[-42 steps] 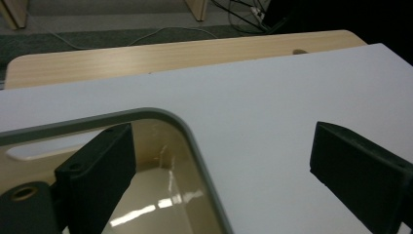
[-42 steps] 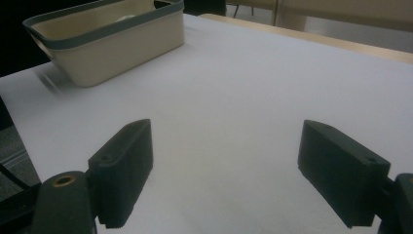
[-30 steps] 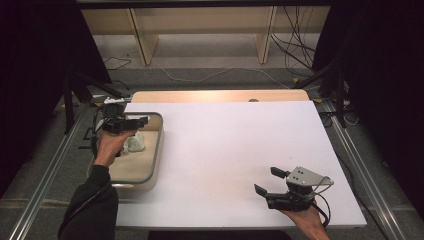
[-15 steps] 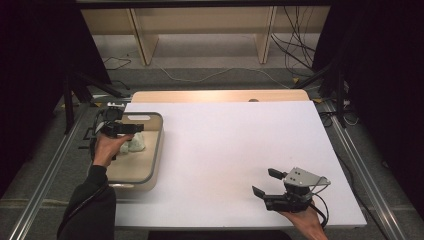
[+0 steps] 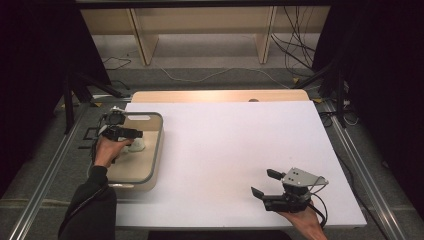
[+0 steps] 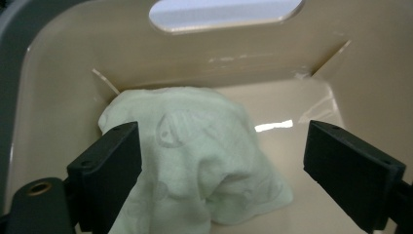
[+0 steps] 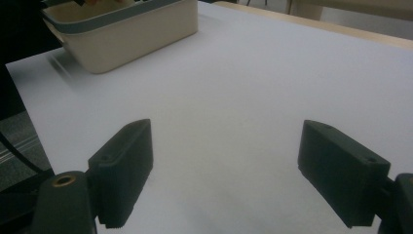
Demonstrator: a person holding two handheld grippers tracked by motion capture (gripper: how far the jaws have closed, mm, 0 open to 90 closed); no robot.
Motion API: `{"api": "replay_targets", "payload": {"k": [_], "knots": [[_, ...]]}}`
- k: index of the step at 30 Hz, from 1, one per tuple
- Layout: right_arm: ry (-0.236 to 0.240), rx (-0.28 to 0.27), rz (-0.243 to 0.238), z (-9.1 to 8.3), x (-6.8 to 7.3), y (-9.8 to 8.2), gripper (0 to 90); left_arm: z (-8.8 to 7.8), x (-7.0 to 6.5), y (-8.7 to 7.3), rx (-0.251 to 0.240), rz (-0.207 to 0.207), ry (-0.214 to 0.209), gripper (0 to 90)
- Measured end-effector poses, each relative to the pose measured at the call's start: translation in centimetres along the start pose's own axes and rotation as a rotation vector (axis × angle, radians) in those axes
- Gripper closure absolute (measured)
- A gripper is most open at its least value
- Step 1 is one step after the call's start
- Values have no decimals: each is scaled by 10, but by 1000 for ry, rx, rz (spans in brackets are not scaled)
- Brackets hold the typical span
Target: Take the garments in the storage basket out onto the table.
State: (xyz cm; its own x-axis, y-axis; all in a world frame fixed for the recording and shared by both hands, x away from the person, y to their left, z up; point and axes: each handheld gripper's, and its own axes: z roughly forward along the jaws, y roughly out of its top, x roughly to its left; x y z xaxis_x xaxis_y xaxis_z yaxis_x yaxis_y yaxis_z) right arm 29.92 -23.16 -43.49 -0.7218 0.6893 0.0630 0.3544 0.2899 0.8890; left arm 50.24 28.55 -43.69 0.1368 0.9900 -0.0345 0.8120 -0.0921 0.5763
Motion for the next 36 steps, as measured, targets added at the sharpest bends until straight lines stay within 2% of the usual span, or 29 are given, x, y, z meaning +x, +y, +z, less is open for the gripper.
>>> {"api": "replay_targets", "payload": {"k": [4,8,12,16,19,22,27,30,36], "knots": [[2,3,-1,1,0,0,213,3,1,-1,18,-6,3,140],[-4,9,-8,0,1,0,213,10,0,-3,73,29,27,149],[-5,10,-10,0,1,0,213,17,0,-5,102,37,38,154],[-4,11,-11,1,1,0,213,21,1,-5,119,40,39,168],[-4,10,-11,1,1,0,214,22,2,-5,131,35,41,214],[-4,10,-8,1,1,0,214,25,2,-7,143,48,61,378],[0,8,-7,1,1,0,215,23,2,-7,133,61,79,627],[0,11,-9,1,1,0,216,21,2,-7,123,61,64,696],[-1,14,-10,1,0,-1,217,10,5,-4,86,39,11,718]]}}
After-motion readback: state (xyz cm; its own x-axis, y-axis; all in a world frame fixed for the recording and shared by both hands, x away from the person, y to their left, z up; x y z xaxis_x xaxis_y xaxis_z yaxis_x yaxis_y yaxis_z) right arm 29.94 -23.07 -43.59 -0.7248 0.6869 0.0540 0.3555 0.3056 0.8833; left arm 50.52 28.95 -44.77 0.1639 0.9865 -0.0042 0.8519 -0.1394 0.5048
